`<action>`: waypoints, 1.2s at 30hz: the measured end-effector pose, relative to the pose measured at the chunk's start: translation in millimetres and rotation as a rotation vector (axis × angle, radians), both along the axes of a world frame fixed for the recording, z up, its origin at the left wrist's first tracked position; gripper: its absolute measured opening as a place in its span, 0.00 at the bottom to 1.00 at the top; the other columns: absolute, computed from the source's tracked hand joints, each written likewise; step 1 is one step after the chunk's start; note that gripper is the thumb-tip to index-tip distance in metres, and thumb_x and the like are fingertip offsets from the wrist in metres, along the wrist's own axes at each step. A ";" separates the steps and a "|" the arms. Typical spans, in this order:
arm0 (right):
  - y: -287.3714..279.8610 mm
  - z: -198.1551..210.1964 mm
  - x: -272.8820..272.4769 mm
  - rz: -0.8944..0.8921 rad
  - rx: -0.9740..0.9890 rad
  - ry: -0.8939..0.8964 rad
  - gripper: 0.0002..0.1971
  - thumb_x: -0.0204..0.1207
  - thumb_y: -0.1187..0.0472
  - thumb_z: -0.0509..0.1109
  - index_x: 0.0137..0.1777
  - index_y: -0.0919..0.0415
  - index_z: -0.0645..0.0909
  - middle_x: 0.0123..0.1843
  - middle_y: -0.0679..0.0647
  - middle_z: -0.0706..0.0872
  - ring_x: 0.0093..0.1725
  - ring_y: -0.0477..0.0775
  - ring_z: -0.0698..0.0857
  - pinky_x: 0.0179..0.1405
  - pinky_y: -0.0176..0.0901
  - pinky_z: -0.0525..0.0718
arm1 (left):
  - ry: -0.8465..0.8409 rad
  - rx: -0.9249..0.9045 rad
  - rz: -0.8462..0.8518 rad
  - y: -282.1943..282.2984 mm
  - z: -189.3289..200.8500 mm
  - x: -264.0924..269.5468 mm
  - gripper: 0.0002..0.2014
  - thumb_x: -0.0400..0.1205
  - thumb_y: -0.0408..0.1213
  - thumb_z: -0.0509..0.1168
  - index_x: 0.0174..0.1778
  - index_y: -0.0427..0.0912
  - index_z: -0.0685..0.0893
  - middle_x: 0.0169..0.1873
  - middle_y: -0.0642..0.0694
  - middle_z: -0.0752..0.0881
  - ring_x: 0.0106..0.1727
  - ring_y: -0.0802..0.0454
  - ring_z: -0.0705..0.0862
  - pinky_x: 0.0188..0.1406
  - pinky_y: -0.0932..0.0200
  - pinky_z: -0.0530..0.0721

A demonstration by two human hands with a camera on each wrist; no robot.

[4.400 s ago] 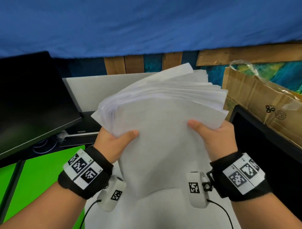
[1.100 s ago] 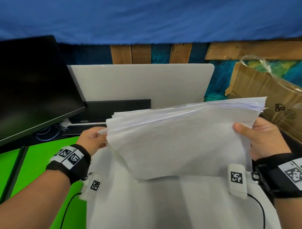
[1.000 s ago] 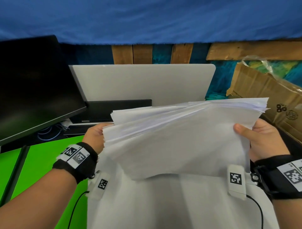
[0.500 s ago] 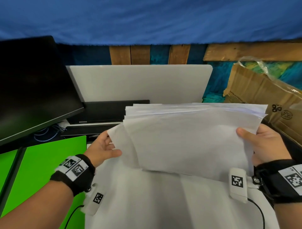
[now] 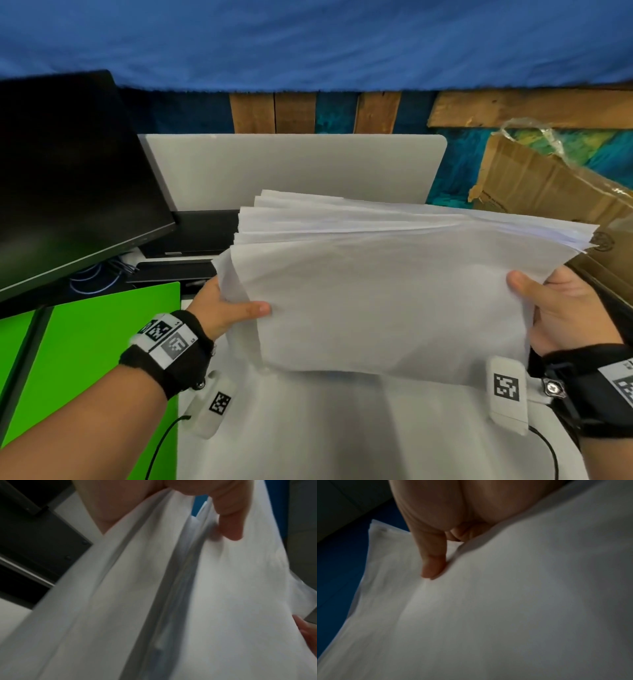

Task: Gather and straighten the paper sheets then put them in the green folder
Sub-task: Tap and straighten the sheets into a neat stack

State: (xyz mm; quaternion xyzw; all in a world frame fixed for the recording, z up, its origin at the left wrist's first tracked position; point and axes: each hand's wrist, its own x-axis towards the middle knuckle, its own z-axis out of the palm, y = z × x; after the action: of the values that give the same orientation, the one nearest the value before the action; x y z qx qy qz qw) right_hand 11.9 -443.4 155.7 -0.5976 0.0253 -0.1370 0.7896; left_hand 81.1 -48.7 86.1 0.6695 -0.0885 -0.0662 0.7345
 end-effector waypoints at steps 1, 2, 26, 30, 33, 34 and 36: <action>1.2 -1.7 -0.3 0.006 0.001 -0.005 0.20 0.65 0.67 0.65 0.58 0.57 0.82 0.48 0.48 0.93 0.48 0.49 0.91 0.43 0.42 0.89 | -0.023 -0.006 0.032 -1.8 4.0 1.2 0.45 0.41 0.51 0.85 0.56 0.46 0.83 0.46 0.51 0.93 0.50 0.53 0.90 0.43 0.61 0.88; 1.4 -4.3 -0.5 0.003 0.014 -0.007 0.19 0.67 0.69 0.64 0.58 0.57 0.81 0.49 0.49 0.92 0.49 0.50 0.91 0.44 0.43 0.89 | -0.052 -0.019 0.072 -2.3 6.8 2.9 0.44 0.42 0.51 0.85 0.57 0.46 0.83 0.47 0.52 0.93 0.51 0.54 0.90 0.45 0.60 0.89; 29.7 -69.7 2.7 -0.021 -0.394 0.221 0.40 0.33 0.31 0.81 0.47 0.50 0.88 0.49 0.57 0.90 0.52 0.61 0.87 0.57 0.61 0.83 | -0.015 0.395 0.098 -8.9 -18.2 -4.8 0.30 0.46 0.46 0.77 0.47 0.53 0.82 0.40 0.55 0.91 0.43 0.59 0.88 0.45 0.66 0.84; 39.3 -67.8 13.5 -0.038 -0.292 0.265 0.42 0.32 0.40 0.85 0.49 0.61 0.87 0.50 0.66 0.90 0.51 0.69 0.88 0.58 0.68 0.83 | 0.008 0.426 0.218 -14.0 -17.9 -3.3 0.19 0.61 0.36 0.80 0.46 0.47 0.87 0.42 0.50 0.89 0.45 0.56 0.87 0.46 0.64 0.80; 39.2 -56.8 17.6 -0.027 -0.281 0.162 0.36 0.32 0.36 0.84 0.42 0.54 0.88 0.47 0.60 0.90 0.50 0.64 0.88 0.54 0.60 0.84 | -0.006 0.232 0.251 -10.3 -7.9 -3.2 0.19 0.62 0.23 0.79 0.41 0.49 0.86 0.31 0.60 0.91 0.36 0.69 0.88 0.39 0.74 0.83; 37.8 -54.9 17.9 -0.022 -0.278 0.128 0.32 0.34 0.36 0.84 0.39 0.52 0.88 0.44 0.55 0.90 0.47 0.59 0.88 0.51 0.54 0.84 | -0.020 0.183 0.234 -9.3 -5.6 -3.6 0.20 0.58 0.25 0.80 0.41 0.48 0.86 0.31 0.61 0.92 0.36 0.68 0.88 0.38 0.74 0.84; 36.6 -55.0 18.1 -0.016 -0.248 0.077 0.25 0.40 0.37 0.83 0.36 0.50 0.87 0.37 0.45 0.88 0.40 0.46 0.86 0.44 0.42 0.83 | -0.033 0.141 0.221 -6.7 -5.3 -3.4 0.27 0.49 0.34 0.83 0.42 0.48 0.83 0.34 0.55 0.92 0.38 0.62 0.89 0.39 0.68 0.86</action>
State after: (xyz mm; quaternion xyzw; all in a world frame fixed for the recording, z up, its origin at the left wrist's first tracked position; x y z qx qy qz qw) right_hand 30.0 -406.8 100.7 -0.6952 0.0434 -0.1221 0.7070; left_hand 77.7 -55.5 80.7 0.7263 -0.0212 0.0202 0.6868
